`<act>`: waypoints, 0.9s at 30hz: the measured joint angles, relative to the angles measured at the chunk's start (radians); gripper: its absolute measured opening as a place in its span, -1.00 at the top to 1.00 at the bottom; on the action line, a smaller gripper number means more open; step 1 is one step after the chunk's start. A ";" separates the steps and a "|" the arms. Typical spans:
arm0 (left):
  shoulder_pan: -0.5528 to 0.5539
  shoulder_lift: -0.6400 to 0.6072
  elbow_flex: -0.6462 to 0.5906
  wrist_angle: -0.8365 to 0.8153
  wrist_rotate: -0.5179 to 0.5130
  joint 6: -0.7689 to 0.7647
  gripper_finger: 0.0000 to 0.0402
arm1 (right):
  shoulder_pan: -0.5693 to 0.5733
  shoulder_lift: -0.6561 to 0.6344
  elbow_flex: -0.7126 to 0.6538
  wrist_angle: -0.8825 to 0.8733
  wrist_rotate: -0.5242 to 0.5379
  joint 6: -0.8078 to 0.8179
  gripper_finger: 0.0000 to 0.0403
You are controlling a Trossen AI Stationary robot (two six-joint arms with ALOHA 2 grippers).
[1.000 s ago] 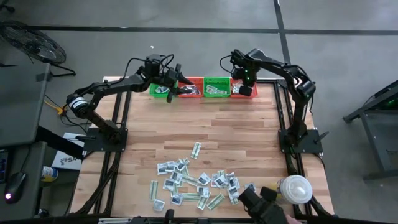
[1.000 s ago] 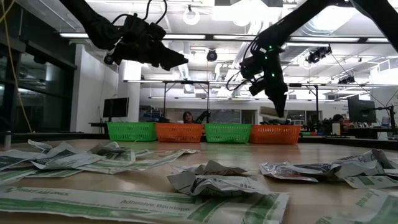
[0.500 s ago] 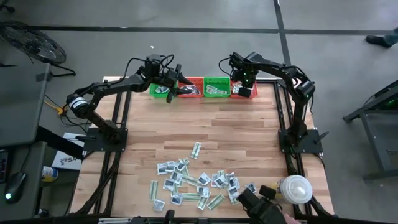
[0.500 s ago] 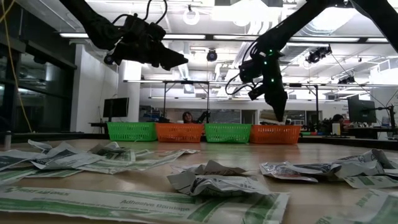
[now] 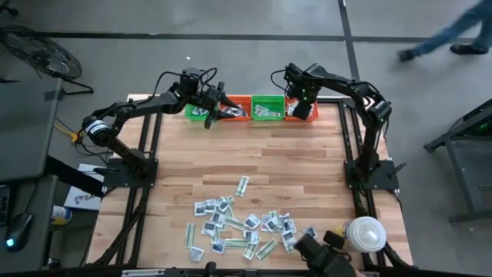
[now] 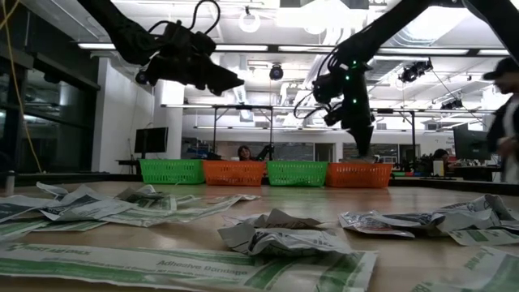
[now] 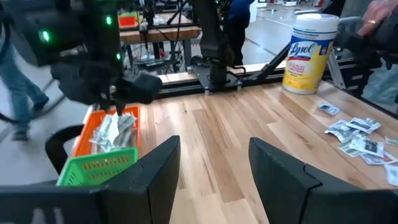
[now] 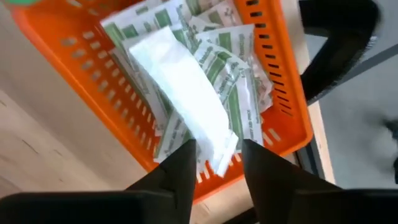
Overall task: Pick & Place First Aid Supplies
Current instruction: Put the green bandage pack in the right orange bin
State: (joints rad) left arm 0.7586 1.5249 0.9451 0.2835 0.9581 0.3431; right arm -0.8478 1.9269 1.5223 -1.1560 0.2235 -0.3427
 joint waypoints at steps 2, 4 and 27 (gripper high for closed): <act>0.000 0.000 0.000 -0.019 0.001 0.000 0.07 | 0.000 -0.018 0.000 0.002 -0.002 0.005 0.36; 0.000 0.000 0.000 -0.035 0.001 0.000 0.07 | 0.001 -0.041 0.000 0.004 -0.002 0.006 0.35; -0.285 0.000 0.000 -0.388 -0.254 0.219 0.07 | 0.132 -0.374 0.002 0.032 -0.165 0.174 0.36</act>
State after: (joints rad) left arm 0.4736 1.5249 0.9452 -0.1045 0.7043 0.5623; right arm -0.7157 1.5530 1.5238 -1.1235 0.0589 -0.1690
